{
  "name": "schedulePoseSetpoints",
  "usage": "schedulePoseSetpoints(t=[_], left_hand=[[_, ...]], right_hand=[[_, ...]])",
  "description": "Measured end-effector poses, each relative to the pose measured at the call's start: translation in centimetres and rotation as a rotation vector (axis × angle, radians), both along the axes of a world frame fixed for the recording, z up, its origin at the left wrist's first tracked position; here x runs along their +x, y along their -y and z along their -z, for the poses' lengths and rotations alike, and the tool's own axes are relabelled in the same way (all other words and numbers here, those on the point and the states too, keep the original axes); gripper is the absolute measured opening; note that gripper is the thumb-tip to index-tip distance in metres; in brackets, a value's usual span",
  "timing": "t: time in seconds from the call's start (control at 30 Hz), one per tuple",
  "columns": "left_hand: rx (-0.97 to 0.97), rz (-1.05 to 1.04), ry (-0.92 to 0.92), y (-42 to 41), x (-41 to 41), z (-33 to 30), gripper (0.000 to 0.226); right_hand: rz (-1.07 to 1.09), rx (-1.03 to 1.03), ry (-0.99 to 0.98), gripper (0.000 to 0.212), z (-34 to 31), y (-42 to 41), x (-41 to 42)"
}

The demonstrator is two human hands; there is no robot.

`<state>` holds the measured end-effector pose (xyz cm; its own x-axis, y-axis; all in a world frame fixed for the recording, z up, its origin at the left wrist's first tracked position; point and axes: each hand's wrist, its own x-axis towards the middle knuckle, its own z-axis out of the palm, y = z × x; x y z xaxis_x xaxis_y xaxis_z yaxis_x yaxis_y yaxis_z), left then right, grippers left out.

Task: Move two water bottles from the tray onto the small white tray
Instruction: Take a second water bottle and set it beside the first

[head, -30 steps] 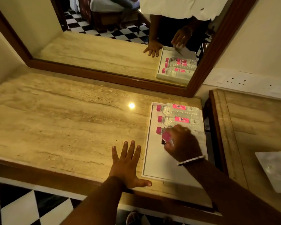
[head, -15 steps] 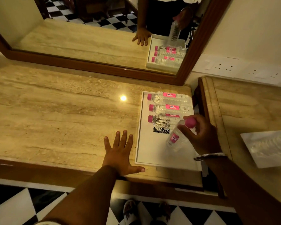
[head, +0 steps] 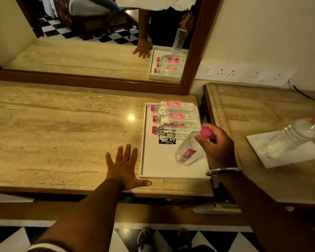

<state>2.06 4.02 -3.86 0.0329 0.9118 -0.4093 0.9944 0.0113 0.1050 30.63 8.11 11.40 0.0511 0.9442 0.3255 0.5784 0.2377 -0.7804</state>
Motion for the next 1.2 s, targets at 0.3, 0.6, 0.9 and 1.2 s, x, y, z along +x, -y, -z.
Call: schedulePoseSetpoints(t=[0.3,0.6,0.9,1.2], left_hand=[[0.081,-0.009,0.024,-0.8,9.0,-7.1,0.153],[0.199,0.121,0.198,-1.5,30.2,-8.2,0.148],[0.219,-0.041,0.178,-1.0,40.2,-7.5,0.156],[0.237,-0.029,0.169,-2.0,40.7,-6.7,0.159]], right_hand=[[-0.133,-0.030,-0.176,0.052,-5.9,3.4,9.1],[-0.251,-0.019,-0.145,0.051,-9.0,5.5,25.1],[-0.254,-0.071,-0.038,0.055,-9.8,3.4,38.2],[-0.148,0.056,-0.090,0.053,-11.0,-2.6,39.6]])
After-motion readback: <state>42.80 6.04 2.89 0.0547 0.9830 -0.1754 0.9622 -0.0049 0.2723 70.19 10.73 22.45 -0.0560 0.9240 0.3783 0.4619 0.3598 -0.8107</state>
